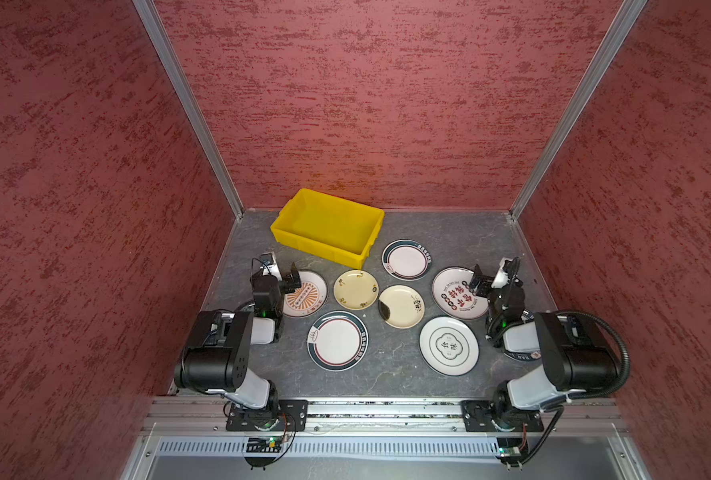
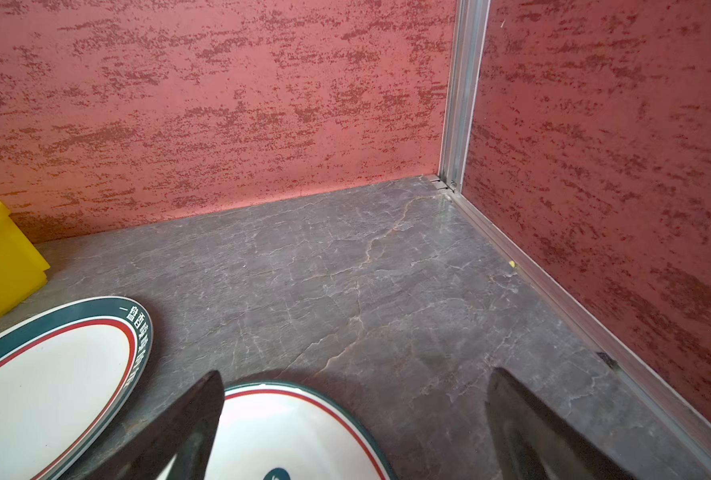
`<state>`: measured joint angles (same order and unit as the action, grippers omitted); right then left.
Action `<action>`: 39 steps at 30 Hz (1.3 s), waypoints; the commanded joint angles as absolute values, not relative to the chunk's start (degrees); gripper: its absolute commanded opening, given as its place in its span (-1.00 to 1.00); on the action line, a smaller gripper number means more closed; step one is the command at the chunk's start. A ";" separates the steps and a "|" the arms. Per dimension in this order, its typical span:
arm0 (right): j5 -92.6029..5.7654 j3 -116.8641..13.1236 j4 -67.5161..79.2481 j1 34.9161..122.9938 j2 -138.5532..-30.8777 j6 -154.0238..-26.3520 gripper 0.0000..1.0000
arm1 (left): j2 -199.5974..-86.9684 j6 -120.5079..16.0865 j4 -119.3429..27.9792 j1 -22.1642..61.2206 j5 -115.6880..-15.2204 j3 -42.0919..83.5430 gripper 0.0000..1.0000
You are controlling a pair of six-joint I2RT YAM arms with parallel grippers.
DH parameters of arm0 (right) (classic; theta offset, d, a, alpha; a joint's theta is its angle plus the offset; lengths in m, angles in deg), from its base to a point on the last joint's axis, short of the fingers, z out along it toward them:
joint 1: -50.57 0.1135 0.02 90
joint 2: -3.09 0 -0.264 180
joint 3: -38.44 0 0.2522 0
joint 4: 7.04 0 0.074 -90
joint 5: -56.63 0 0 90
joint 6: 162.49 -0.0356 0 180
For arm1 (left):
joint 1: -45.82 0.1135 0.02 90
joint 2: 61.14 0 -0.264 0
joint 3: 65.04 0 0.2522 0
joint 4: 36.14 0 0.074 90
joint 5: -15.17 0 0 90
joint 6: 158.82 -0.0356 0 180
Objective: Place the plates into the plastic bin on the countertop
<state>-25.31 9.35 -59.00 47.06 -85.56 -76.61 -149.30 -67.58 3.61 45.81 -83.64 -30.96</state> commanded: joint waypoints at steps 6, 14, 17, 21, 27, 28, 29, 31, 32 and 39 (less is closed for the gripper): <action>-24.12 9.20 -60.17 47.32 -85.20 -76.45 0.98 | -149.16 -67.54 3.27 45.98 -82.74 -30.40 0.99; -24.12 9.07 -60.17 47.31 -85.16 -76.44 0.98 | -149.08 -67.56 3.27 45.91 -82.67 -30.44 0.99; -24.14 9.05 -60.17 47.32 -85.13 -76.41 0.98 | -149.13 -67.50 3.27 45.92 -82.74 -30.44 0.99; -24.10 9.10 -60.17 47.34 -85.22 -76.40 0.98 | -149.14 -67.51 3.27 45.96 -82.74 -30.44 0.99; -24.05 9.12 -60.17 47.41 -85.18 -76.42 0.98 | -149.16 -67.58 3.27 45.92 -82.74 -30.44 0.99; -24.04 9.10 -60.17 47.40 -85.20 -76.42 0.98 | -149.05 -67.51 3.27 45.94 -82.74 -30.44 0.99; -24.05 9.05 -60.12 47.41 -85.14 -76.44 0.98 | -149.10 -67.58 3.27 45.95 -82.74 -30.43 0.99; -24.05 9.04 -60.16 47.34 -85.16 -76.49 0.98 | -149.16 -67.53 3.27 45.94 -82.74 -30.44 0.99; -24.03 9.08 -60.14 47.41 -85.22 -76.40 0.98 | -149.12 -67.52 3.26 45.92 -82.74 -30.44 0.99; -25.57 8.99 -59.22 47.65 -83.65 -75.52 0.98 | -149.17 -67.50 3.27 45.91 -82.74 -30.44 0.99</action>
